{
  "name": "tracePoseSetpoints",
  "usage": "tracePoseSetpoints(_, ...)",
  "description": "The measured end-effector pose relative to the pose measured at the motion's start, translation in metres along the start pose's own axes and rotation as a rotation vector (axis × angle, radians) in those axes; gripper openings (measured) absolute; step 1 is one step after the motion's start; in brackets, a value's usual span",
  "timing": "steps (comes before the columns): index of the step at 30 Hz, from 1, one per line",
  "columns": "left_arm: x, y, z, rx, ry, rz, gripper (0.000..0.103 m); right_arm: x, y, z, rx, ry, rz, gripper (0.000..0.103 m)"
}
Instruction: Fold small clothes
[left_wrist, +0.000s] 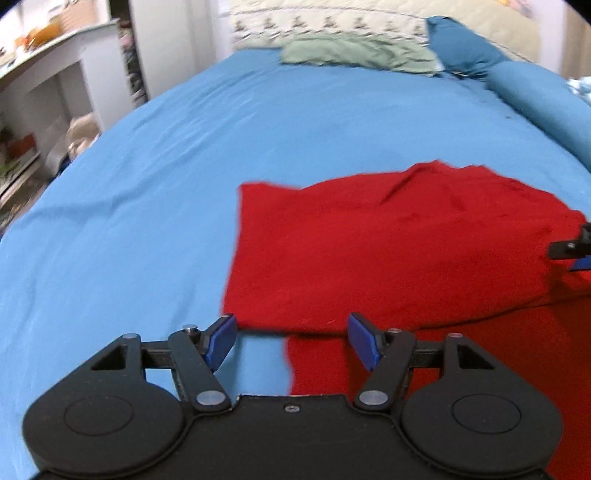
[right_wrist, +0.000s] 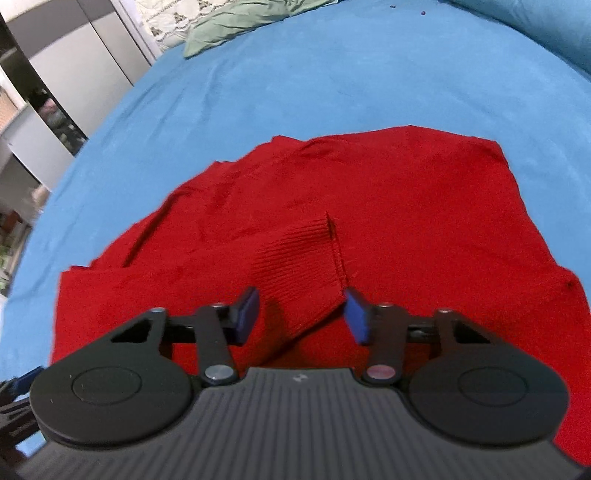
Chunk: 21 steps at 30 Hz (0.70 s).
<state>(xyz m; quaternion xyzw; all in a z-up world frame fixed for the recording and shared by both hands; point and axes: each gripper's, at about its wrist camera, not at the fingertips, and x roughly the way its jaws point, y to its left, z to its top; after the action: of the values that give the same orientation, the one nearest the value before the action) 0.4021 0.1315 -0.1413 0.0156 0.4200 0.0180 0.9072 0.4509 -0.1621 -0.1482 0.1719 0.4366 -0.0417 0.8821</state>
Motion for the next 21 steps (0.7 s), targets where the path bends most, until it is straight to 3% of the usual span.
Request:
tracePoseSetpoints(2,0.004,0.005,-0.005,-0.016,0.017,0.01,0.071,0.003,0.006,-0.001,-0.046,-0.007,-0.049,0.026)
tracePoseSetpoints(3,0.005,0.006,-0.008,-0.018,0.025,0.014,0.071,0.003,0.01,0.0,-0.067,-0.009,-0.066,0.023)
tracePoseSetpoints(10,0.007,0.007,-0.008,-0.042,0.03,-0.006,0.071,-0.059,0.022,0.041,-0.123,-0.113,0.021,0.021)
tracePoseSetpoints(15,0.023,-0.003,0.008,-0.034,0.03,-0.016,0.066,-0.103,-0.014,0.068,-0.14,-0.2,-0.079,0.021)
tracePoseSetpoints(17,0.031,-0.005,0.009,-0.042,0.047,-0.016,0.064,-0.098,-0.038,0.065,-0.137,-0.182,-0.144,0.021)
tracePoseSetpoints(21,0.026,-0.007,0.006,-0.03,0.046,-0.002,0.049,-0.063,-0.087,0.045,-0.067,-0.106,-0.169,0.021)
